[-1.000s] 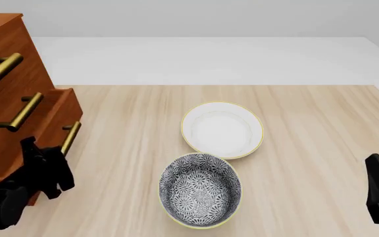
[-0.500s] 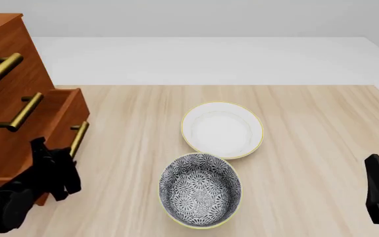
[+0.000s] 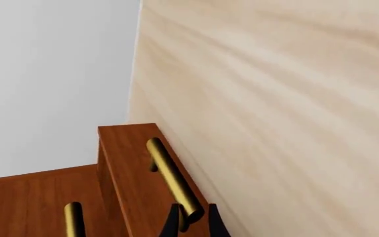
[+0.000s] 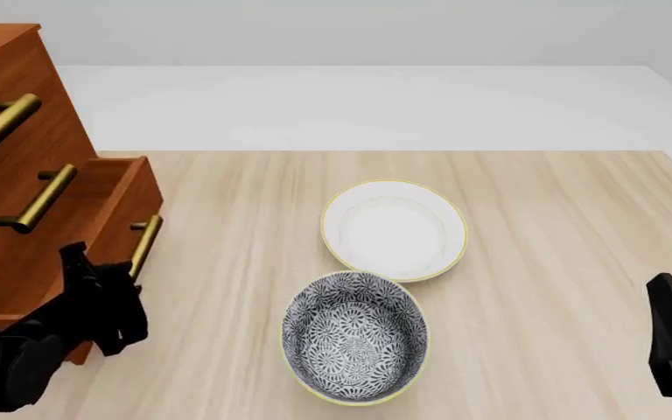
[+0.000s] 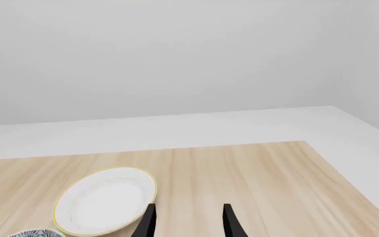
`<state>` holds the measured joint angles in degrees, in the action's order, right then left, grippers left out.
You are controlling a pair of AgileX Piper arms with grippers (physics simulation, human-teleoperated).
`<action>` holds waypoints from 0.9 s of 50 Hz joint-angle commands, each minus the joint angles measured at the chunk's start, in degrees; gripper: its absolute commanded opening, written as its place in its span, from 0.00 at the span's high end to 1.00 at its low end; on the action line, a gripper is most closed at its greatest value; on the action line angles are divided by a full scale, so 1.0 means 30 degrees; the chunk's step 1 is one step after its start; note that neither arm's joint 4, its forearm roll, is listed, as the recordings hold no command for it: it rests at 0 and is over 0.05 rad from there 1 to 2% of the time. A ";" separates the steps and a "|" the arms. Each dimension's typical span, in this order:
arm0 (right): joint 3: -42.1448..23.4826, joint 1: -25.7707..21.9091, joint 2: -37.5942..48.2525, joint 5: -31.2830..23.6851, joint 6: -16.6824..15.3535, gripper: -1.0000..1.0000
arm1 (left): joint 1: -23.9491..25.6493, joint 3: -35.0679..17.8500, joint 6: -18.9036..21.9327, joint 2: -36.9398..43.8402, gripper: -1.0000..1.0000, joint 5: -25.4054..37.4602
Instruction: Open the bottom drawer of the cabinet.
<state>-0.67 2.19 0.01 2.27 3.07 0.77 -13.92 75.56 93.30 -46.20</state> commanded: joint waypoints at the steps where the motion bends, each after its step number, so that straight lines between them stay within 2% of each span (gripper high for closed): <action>1: -0.0009 0.0019 0.0000 -0.0020 -0.0009 0.00 | 0.0979 -0.1391 0.0368 0.0456 1.00 -0.0669; 17: 0.0125 0.0030 0.0000 0.0085 -0.0063 0.00 | 0.1068 -0.1462 0.0209 0.0028 1.00 -0.0224; 18: 0.0122 0.0032 0.0000 0.0084 -0.0062 0.00 | 0.1088 -0.1461 0.0198 -0.0045 0.00 -0.0159; 45: -0.0019 0.0064 0.0000 -0.0034 -0.0069 0.00 | 0.1256 -0.1294 0.0231 -0.0533 0.00 0.0103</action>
<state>-0.73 2.34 0.01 2.15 2.86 3.67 -16.91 76.20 93.40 -45.51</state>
